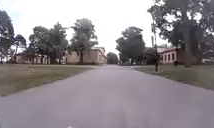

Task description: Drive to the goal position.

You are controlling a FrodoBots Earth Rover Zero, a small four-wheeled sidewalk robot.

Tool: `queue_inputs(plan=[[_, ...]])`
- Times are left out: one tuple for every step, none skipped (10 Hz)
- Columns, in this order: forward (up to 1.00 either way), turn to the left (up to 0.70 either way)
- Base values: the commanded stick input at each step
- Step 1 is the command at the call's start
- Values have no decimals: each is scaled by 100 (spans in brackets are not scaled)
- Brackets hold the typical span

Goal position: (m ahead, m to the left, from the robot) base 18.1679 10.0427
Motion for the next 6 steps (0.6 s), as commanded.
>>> queue_inputs(plan=[[85,0],[85,0],[85,0],[85,0],[85,0],[85,-6]])
